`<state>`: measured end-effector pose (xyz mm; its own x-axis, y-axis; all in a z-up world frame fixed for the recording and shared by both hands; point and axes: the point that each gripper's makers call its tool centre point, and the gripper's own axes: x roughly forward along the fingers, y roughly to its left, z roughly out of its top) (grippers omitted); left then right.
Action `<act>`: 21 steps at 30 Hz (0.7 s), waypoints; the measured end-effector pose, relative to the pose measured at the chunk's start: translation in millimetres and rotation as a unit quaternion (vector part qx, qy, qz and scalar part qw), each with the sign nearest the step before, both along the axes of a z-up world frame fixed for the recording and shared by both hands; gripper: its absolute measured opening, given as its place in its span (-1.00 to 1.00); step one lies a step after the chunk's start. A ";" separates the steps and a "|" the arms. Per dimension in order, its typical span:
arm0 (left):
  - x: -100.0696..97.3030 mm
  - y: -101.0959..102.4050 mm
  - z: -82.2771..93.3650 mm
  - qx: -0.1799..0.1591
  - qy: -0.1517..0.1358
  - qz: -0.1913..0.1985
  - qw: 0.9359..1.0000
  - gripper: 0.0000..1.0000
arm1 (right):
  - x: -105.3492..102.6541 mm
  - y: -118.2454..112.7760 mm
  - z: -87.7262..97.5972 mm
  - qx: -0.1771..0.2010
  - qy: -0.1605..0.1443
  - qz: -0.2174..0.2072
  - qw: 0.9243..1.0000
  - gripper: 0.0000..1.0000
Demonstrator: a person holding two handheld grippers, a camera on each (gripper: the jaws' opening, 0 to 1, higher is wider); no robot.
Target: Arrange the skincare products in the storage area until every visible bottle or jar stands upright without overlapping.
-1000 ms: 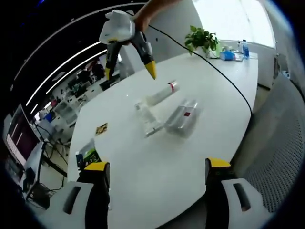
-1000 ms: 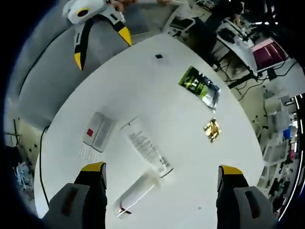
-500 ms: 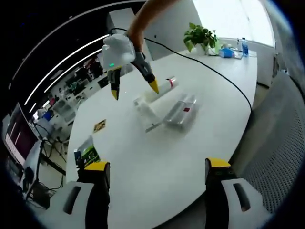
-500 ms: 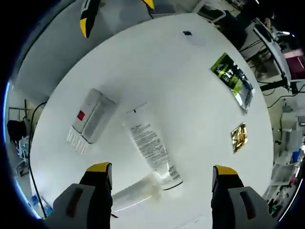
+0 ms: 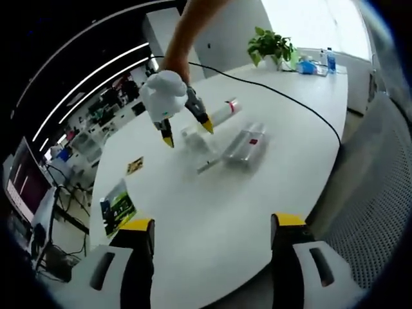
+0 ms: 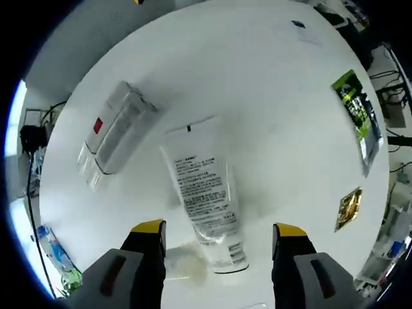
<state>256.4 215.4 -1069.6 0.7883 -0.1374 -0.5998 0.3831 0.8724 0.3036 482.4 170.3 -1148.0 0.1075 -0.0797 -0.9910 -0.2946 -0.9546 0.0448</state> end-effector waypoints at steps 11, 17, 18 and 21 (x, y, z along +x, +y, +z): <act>-2.4 0.3 -1.0 0.003 0.003 -0.007 1.000 0.36 | -4.2 11.8 -7.2 0.003 -0.016 0.027 0.999 -0.14; -2.6 2.4 -0.7 0.004 0.003 -0.005 1.000 0.29 | -3.7 13.6 -8.2 -0.002 -0.034 0.031 0.999 -0.20; -2.8 1.7 -0.9 0.003 0.004 -0.007 1.000 0.28 | -3.2 14.0 -7.7 -0.001 -0.032 0.029 0.999 -0.22; -3.2 1.9 -1.6 0.005 0.005 -0.008 1.000 0.28 | -2.5 16.5 -8.1 0.003 -0.021 -0.010 1.000 -0.32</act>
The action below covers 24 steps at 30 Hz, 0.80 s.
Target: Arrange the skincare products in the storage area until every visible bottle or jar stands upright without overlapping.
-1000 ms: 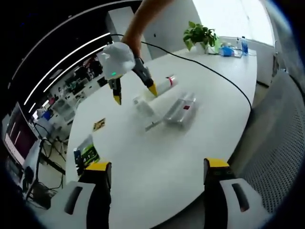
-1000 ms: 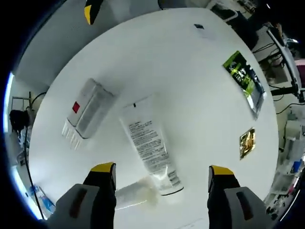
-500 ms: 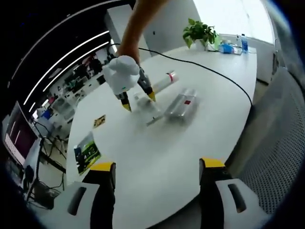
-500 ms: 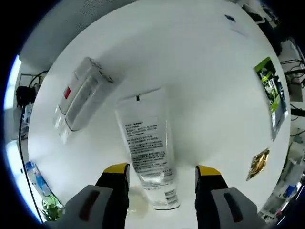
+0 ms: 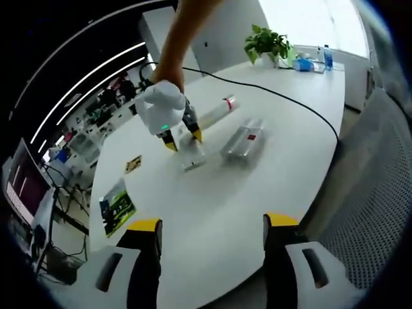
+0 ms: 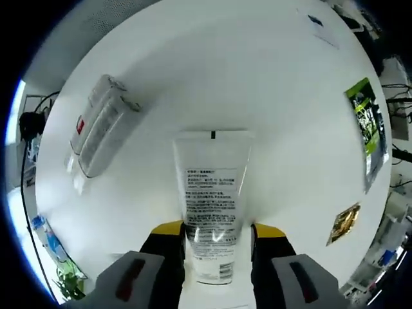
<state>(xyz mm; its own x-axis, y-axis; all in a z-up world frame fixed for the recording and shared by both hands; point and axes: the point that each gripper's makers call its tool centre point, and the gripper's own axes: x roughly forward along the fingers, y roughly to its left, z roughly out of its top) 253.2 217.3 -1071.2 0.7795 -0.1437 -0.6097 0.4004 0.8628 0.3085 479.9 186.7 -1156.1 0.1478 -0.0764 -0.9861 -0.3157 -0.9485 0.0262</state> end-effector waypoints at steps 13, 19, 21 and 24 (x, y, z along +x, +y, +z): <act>0.4 4.4 -0.7 0.011 -0.001 0.005 1.000 0.27 | 4.3 3.0 0.5 0.017 0.009 -0.023 1.000 -0.55; 0.9 5.2 0.7 0.010 -0.004 0.006 1.000 0.22 | 9.2 7.2 5.2 0.050 0.002 -0.039 0.998 -0.61; 0.7 5.3 -1.2 0.012 -0.002 0.005 1.000 0.21 | 8.6 9.7 9.2 0.061 0.009 -0.045 0.997 -0.61; 0.4 5.9 -1.9 0.013 0.001 0.005 1.000 0.20 | 10.3 15.3 15.4 0.086 0.017 -0.073 0.993 -0.62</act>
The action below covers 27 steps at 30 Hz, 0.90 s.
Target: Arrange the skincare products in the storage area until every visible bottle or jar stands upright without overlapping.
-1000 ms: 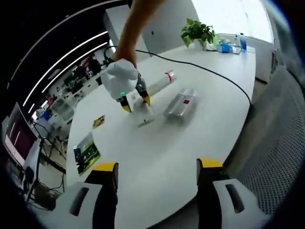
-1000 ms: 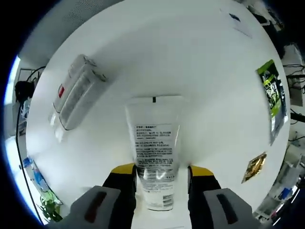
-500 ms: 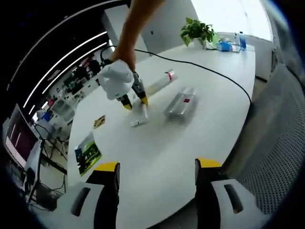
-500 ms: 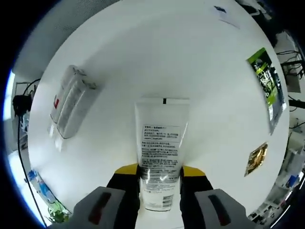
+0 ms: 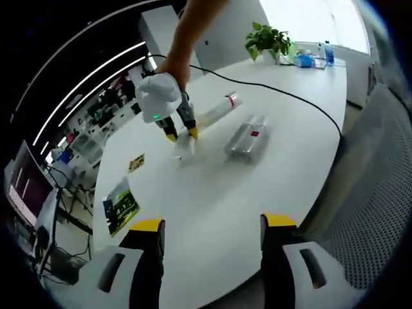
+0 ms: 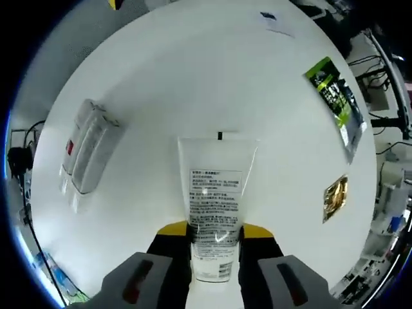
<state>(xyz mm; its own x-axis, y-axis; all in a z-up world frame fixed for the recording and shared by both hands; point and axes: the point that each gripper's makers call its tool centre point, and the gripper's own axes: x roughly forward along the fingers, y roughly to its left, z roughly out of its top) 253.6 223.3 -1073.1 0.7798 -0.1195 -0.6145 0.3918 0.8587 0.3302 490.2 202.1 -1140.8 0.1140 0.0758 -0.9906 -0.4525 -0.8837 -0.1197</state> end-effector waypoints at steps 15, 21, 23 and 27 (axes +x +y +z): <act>0.5 -0.8 0.0 -0.004 -0.001 0.001 1.000 0.18 | 20.1 25.8 45.5 0.117 0.021 -0.115 0.986 -0.66; 0.2 -0.6 0.0 -0.003 0.000 0.001 1.000 0.17 | 25.6 29.6 65.1 0.161 0.030 -0.155 0.974 -0.67; 0.6 -0.8 0.9 -0.004 -0.003 0.000 1.000 0.17 | 25.8 30.5 70.6 0.174 0.037 -0.167 0.970 -0.67; 0.8 -0.9 1.3 -0.004 -0.004 0.000 1.000 0.17 | 27.8 31.2 84.5 0.199 0.041 -0.188 0.961 -0.67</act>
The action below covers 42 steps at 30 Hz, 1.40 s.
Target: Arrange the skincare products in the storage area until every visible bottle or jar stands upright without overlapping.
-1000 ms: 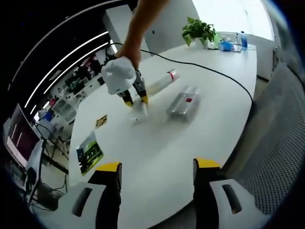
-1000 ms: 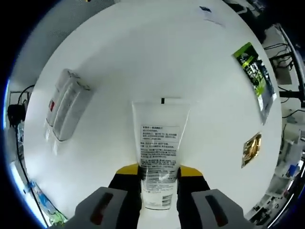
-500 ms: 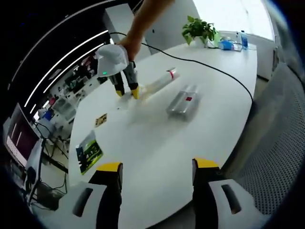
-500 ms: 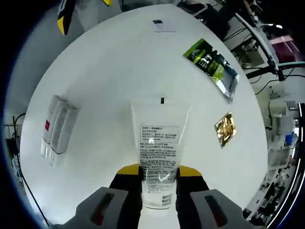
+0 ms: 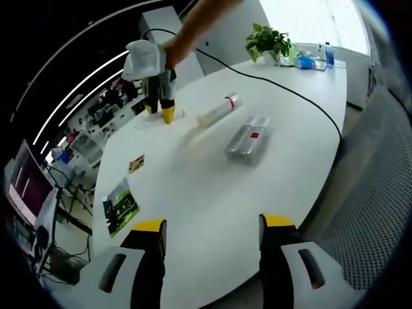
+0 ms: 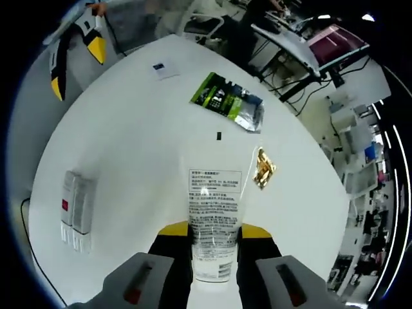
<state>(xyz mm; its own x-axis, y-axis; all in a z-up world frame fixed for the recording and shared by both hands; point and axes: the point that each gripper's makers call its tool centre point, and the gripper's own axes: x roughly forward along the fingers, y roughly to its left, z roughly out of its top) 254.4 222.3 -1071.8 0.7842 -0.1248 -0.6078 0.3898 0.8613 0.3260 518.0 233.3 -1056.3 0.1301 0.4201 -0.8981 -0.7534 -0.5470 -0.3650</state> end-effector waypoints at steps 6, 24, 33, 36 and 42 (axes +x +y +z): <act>0.3 -0.4 0.8 -0.002 -0.001 0.000 1.000 0.15 | -5.0 4.8 24.8 0.066 0.030 -0.049 0.996 -0.66; 2.0 -5.3 5.3 -0.011 -0.010 -0.004 1.000 0.38 | -97.9 -31.1 86.5 0.271 0.199 -0.214 0.917 -0.63; 2.7 -8.5 10.9 -0.030 -0.021 -0.004 0.999 0.45 | -167.0 -57.6 89.0 0.328 0.270 -0.263 0.866 -0.62; 3.1 -10.6 11.4 -0.059 -0.007 0.006 0.998 0.47 | -183.7 -64.9 91.2 0.337 0.282 -0.270 0.857 -0.62; 2.0 -21.6 34.2 -0.154 -0.005 0.003 0.988 0.39 | -196.7 -73.4 97.7 0.358 0.292 -0.280 0.842 -0.61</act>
